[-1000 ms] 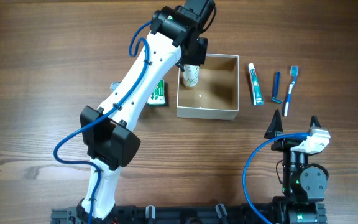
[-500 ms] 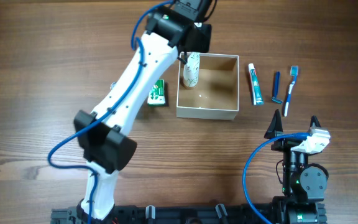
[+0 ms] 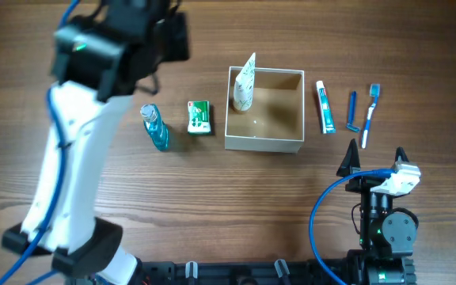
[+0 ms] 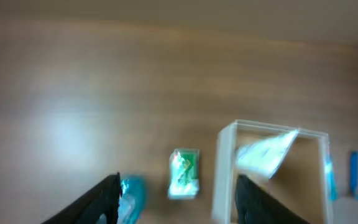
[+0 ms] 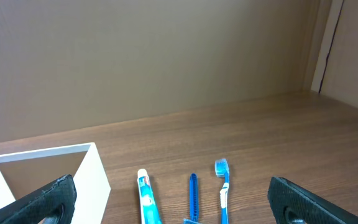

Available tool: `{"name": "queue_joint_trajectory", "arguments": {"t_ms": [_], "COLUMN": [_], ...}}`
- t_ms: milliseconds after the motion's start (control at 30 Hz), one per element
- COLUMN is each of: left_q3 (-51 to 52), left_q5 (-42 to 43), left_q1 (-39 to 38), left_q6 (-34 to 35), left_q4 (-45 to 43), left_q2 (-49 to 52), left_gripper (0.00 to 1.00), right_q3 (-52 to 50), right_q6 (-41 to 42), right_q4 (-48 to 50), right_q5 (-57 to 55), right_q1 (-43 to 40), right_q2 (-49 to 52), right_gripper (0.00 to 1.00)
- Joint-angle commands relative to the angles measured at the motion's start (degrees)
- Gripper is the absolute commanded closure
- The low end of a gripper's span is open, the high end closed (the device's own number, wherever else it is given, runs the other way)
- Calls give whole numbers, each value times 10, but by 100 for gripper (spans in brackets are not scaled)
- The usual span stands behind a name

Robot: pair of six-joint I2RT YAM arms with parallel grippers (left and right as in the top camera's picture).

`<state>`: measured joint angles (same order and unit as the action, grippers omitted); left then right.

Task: Pack container
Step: 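Move the left gripper back over the blue mouthwash bottle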

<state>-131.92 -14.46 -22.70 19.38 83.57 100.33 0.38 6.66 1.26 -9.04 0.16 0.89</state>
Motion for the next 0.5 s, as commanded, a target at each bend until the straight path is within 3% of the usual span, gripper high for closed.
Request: {"name": "queue_joint_trajectory", "arguments": {"t_ms": [0,67,267,467], "left_q3": [-5,-5,25,120], "left_q5": [-17,-16,41,58], "left_q1": [33,42,45,46], "left_q6": [82,113,127,157], "left_q4": [87,130,129,129], "left_q2": [-10,-9,-2,-2], "left_gripper": [41,41,26,26], "right_q3": [-1,-1,-1,-1], "right_q6": [10,10,10,10], "right_q4": [1,1,1,1], "right_q5": [3,3,3,3], "right_q1": [-1,-1,-1,-1], "right_q2": [-6,-6,-6,-6], "right_gripper": [0,0,0,0]}}
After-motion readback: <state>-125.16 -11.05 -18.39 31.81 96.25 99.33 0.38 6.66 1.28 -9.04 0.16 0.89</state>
